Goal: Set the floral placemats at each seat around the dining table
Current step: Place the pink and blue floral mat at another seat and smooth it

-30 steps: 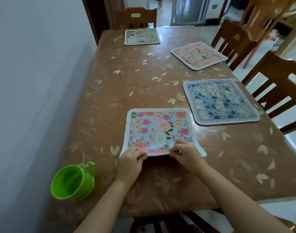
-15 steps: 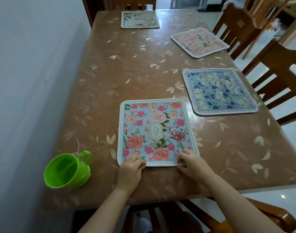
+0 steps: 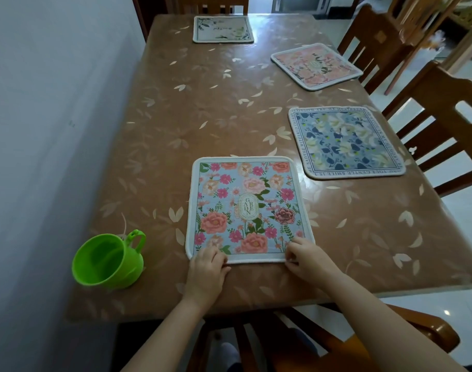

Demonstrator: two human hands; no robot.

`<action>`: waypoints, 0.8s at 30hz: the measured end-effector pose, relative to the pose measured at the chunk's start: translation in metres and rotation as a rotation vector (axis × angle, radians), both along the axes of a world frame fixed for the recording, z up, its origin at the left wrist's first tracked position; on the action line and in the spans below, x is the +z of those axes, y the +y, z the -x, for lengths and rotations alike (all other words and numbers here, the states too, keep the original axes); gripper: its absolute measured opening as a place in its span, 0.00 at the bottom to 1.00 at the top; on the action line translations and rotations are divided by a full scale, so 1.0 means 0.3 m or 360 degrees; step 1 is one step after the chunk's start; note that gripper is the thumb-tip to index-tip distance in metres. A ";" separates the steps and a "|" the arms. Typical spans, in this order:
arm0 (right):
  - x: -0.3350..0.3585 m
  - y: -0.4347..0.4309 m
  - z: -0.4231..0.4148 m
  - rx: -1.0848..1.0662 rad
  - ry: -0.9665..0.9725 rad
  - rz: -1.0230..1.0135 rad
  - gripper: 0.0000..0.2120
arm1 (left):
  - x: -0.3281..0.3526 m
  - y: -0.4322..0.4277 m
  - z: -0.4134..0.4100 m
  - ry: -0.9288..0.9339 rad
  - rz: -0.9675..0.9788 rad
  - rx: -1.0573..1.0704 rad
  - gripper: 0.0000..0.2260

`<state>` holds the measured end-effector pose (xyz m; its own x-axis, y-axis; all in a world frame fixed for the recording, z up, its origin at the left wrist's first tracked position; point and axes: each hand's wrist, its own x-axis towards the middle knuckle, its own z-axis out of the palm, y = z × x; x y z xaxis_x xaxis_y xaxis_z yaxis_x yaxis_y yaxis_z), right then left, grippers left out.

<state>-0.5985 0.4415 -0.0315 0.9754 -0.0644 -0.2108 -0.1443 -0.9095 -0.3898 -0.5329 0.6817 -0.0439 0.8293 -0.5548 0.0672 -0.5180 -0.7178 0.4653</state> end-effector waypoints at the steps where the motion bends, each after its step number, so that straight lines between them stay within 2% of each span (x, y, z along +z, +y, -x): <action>1: -0.001 0.003 0.009 -0.0021 -0.0019 -0.0020 0.04 | -0.002 0.004 0.007 -0.0001 -0.0005 0.0038 0.10; 7: 0.001 0.020 0.049 -0.0069 -0.0034 -0.0065 0.08 | 0.004 0.018 0.027 -0.0025 -0.0003 0.0085 0.09; 14: -0.005 0.022 0.081 0.0048 0.0153 -0.0048 0.03 | -0.011 0.061 0.074 0.0095 0.0074 0.0062 0.08; 19: -0.005 0.032 0.103 0.0006 0.0123 -0.0073 0.05 | -0.011 0.075 0.099 0.0107 0.0074 0.0057 0.09; 24: 0.000 0.033 0.113 0.0018 0.0053 -0.0030 0.02 | -0.010 0.068 0.111 0.0078 0.0074 0.0103 0.09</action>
